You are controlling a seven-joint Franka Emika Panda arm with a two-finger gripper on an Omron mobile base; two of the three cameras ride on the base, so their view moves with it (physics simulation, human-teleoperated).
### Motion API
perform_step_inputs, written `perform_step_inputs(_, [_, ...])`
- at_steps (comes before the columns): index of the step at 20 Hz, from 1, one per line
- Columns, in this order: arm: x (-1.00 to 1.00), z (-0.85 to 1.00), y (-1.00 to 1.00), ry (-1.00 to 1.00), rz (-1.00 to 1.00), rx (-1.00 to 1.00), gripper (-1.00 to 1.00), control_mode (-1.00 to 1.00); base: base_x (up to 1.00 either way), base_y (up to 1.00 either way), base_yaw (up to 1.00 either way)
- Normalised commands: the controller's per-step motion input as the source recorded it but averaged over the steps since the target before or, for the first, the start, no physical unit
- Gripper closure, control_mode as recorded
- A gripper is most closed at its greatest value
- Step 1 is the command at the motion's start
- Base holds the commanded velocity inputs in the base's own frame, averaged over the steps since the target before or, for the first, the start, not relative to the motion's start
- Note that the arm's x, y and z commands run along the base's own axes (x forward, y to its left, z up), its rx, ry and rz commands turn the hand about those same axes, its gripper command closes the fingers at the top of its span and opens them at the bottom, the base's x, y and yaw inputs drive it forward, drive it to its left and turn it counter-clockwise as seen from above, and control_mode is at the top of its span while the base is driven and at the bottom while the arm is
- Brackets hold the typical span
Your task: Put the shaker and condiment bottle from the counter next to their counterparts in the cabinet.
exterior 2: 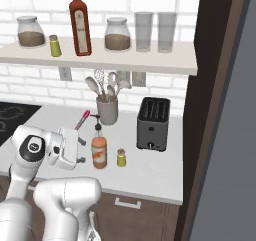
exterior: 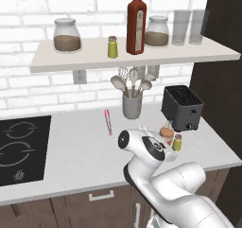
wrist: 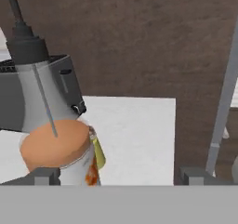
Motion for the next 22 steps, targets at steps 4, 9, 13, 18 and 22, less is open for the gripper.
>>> perform_step_inputs(4, [0.18, 0.0, 0.0, 0.0, 0.06, -0.02, -1.0, -1.0, 0.0, 0.0, 0.0])
perform_step_inputs(9, [0.2, 0.0, 0.0, 0.0, 0.09, -0.02, -1.0, -1.0, 0.0, 0.0, 0.0])
perform_step_inputs(13, [0.18, 0.0, 0.0, 0.0, 0.09, -0.01, -1.0, -1.0, 0.0, 0.0, 0.0])
perform_step_inputs(18, [0.12, -0.02, -0.01, 0.0, 0.08, 0.0, -1.0, -1.0, 0.0, 0.0, 0.0])
perform_step_inputs(22, [0.0, -0.01, -0.11, 0.0, 0.01, 0.0, -1.0, -1.0, 0.0, 0.0, 0.0])
